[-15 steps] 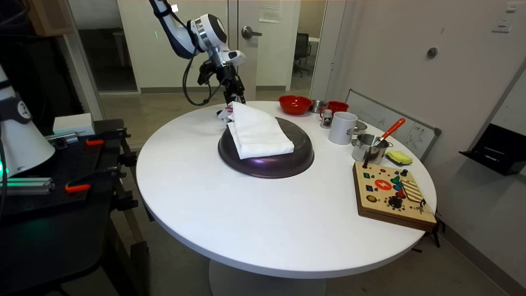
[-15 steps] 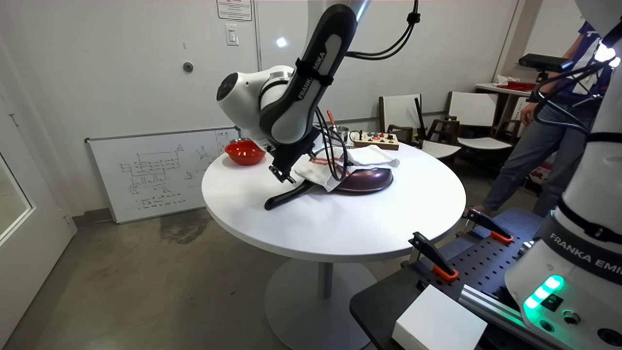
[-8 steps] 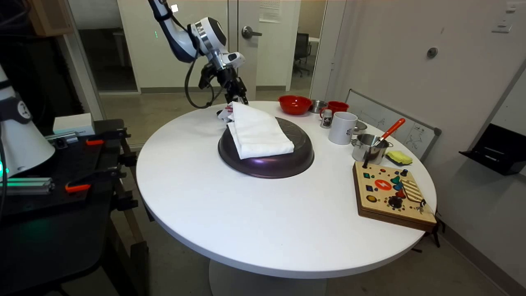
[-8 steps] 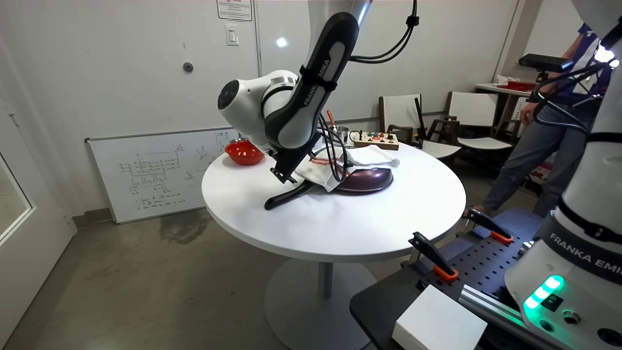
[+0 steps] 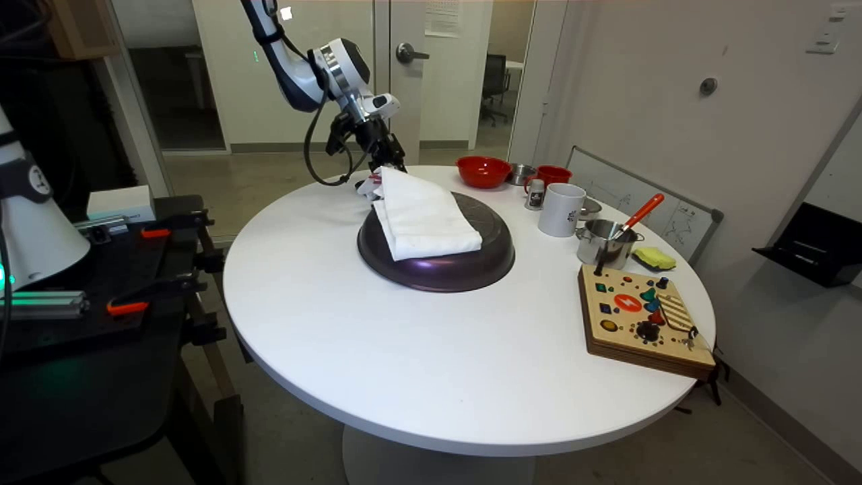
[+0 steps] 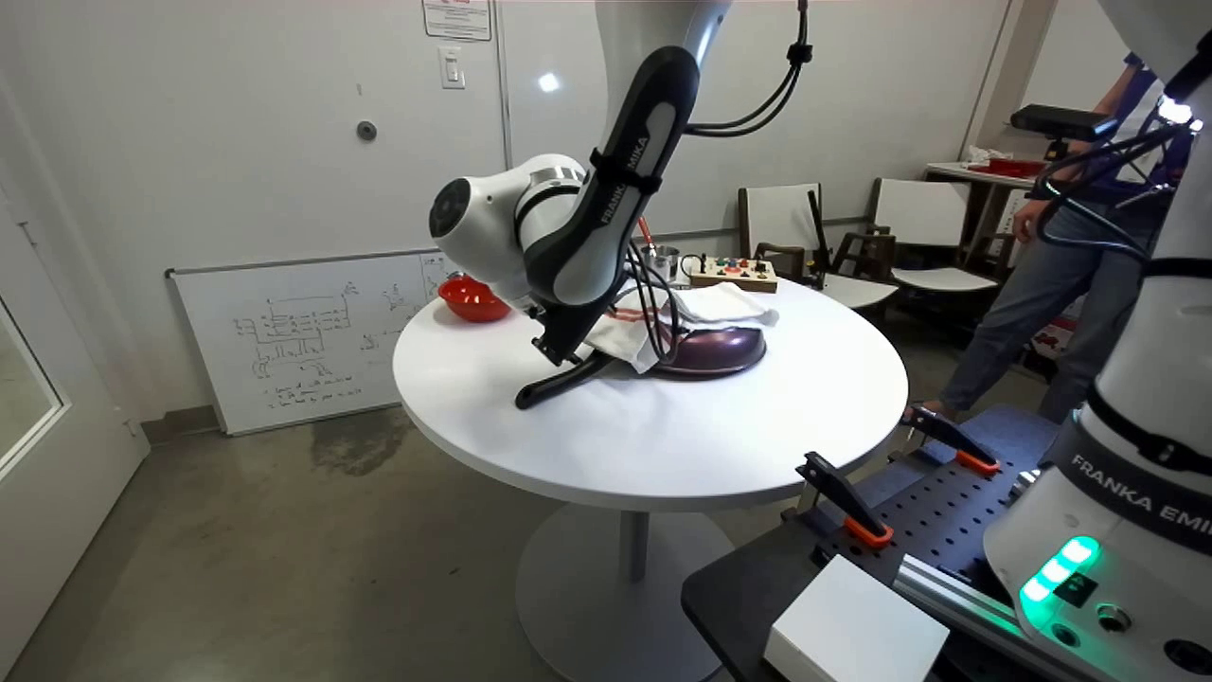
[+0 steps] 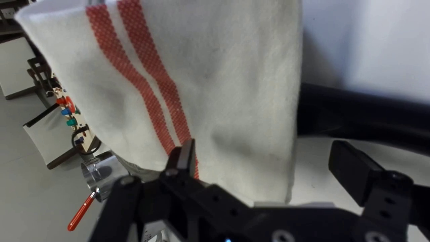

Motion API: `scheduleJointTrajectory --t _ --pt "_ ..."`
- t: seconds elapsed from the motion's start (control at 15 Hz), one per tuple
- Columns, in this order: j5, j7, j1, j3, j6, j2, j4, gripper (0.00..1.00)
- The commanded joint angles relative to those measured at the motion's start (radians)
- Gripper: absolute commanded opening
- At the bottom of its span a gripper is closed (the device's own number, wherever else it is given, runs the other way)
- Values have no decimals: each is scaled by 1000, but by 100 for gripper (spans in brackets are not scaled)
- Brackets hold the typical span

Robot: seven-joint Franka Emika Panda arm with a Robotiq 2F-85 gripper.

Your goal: Move the tea towel to the right

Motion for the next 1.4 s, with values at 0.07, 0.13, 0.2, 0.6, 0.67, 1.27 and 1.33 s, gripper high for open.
scheduleJointTrajectory --t 0.07,0.13,0.2,0.6,0.67,1.27,1.33 --pt "-50 38 -17 8 -5 46 47 100" --pt "-53 40 -20 7 -5 50 54 100" --pt "-55 40 -23 8 -7 54 62 100" --pt "-53 37 -39 6 -8 66 96 44" --pt "-52 35 -41 6 -7 66 99 36" --pt "-39 -3 -52 8 -29 69 117 5" --pt "-34 -14 -57 8 -36 64 118 5"
